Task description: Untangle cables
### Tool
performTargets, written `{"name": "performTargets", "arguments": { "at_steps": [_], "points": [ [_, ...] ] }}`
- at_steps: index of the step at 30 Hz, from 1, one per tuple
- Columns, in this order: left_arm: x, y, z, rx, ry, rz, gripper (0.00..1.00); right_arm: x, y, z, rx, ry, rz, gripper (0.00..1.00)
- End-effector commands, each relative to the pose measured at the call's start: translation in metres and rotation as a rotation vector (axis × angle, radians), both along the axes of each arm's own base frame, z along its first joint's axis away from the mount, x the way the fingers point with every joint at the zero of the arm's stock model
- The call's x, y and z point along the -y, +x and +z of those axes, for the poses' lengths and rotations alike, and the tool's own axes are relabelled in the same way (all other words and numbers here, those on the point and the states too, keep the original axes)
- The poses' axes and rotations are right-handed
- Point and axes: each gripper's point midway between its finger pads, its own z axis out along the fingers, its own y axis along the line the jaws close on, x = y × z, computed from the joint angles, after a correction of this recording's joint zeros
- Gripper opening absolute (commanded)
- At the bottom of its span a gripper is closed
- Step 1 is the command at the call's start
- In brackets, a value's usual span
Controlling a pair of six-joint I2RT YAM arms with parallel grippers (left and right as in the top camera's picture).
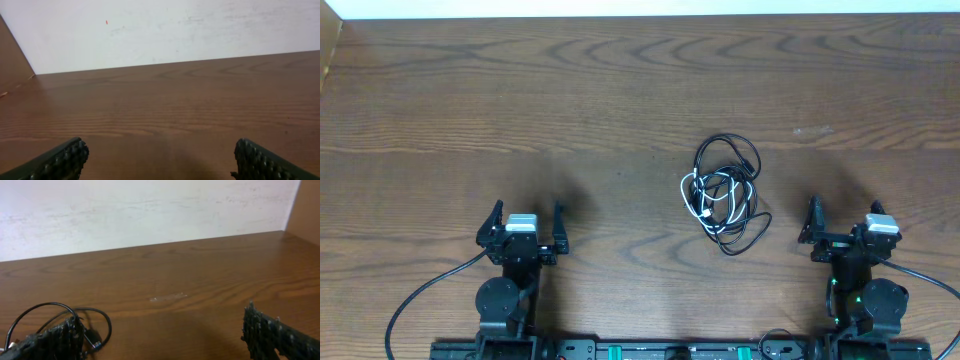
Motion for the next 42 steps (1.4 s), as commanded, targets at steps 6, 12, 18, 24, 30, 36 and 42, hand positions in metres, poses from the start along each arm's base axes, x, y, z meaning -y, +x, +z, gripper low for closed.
{"name": "performTargets", "arguments": {
  "at_steps": [6,12,18,24,30,36,42],
  "points": [
    [-0.002,-0.001,-0.018,-0.054,0.004,0.013,0.94,0.002,0.0,-0.001,0.0,0.011,-0.014,0.99],
    [-0.002,-0.001,-0.018,-0.054,0.004,0.013,0.94,0.002,0.0,-0.001,0.0,0.011,-0.014,0.99],
    [-0.002,-0.001,-0.018,-0.054,0.004,0.013,0.94,0.002,0.0,-0.001,0.0,0.011,-0.014,0.99],
    [-0.003,-0.001,-0.01,-0.037,-0.069,0.023,0.94,0.002,0.0,-0.001,0.0,0.011,-0.014,0.99],
    [-0.003,-0.005,0.009,-0.023,-0.097,0.027,0.94,0.002,0.0,-0.001,0.0,0.011,-0.014,0.99],
    [-0.003,-0.009,0.023,-0.073,-0.14,0.033,0.94,0.002,0.0,-0.001,0.0,0.011,-0.014,0.99],
    [-0.003,-0.008,0.042,-0.143,-0.147,0.041,0.94,0.002,0.0,-0.001,0.0,0.011,-0.014,0.99]
  ]
}}
